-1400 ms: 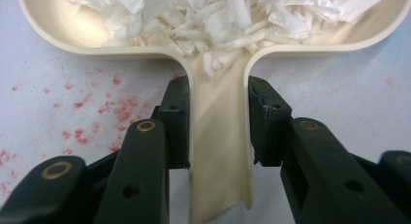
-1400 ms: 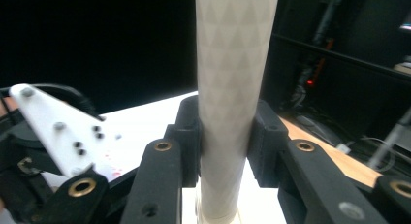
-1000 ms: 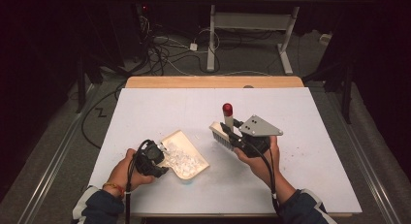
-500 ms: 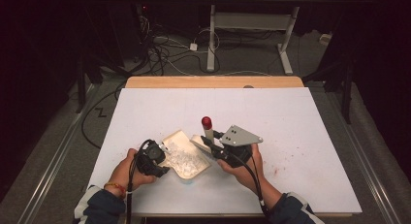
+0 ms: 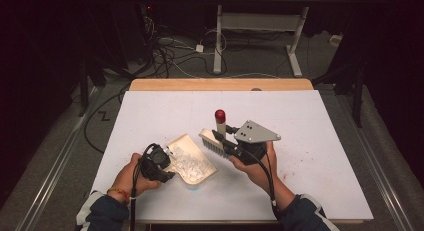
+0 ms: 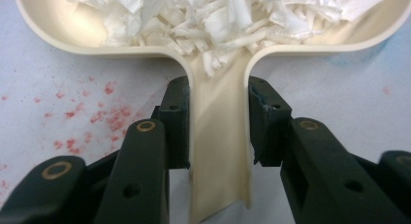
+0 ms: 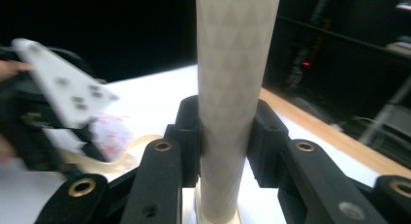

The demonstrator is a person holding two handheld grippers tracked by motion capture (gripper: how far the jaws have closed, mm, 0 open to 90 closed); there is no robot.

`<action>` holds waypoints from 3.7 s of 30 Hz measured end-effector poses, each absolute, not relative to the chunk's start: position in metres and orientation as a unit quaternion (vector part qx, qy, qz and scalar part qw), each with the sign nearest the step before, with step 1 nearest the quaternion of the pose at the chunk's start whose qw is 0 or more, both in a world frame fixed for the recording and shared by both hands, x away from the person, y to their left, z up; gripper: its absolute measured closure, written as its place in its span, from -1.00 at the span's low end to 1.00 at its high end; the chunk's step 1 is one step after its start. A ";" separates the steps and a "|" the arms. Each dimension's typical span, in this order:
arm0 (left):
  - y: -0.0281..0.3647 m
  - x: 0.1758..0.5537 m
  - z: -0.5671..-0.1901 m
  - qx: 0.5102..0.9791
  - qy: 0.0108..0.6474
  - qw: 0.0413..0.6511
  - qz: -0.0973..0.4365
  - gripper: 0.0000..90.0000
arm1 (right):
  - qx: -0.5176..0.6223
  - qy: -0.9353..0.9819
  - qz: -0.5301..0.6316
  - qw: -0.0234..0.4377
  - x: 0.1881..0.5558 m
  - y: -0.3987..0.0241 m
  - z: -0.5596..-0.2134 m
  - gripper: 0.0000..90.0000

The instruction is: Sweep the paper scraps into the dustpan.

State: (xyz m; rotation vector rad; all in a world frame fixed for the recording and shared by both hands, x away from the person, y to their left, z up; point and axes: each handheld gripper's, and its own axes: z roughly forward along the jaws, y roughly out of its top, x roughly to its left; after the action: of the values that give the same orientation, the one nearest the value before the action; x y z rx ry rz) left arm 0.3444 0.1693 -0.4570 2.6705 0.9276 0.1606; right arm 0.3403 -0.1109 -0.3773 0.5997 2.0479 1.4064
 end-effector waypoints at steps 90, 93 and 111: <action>0.219 0.358 -0.457 0.836 0.498 0.219 0.076 0.40 | 0.295 0.790 0.482 0.238 0.294 -0.305 -0.350 0.57; 0.224 0.360 -0.457 0.829 0.507 0.222 0.079 0.40 | 0.290 0.797 0.479 0.225 0.289 -0.306 -0.351 0.57; 0.237 0.370 -0.462 0.800 0.548 0.225 0.093 0.39 | 0.278 0.830 0.450 0.176 0.283 -0.318 -0.365 0.57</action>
State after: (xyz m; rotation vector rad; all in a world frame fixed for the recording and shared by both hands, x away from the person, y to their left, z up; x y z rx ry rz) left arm 0.3701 0.2365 -0.4624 2.2082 1.5123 0.2568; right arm 0.2831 -0.3182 -0.3652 0.7865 2.3515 1.2732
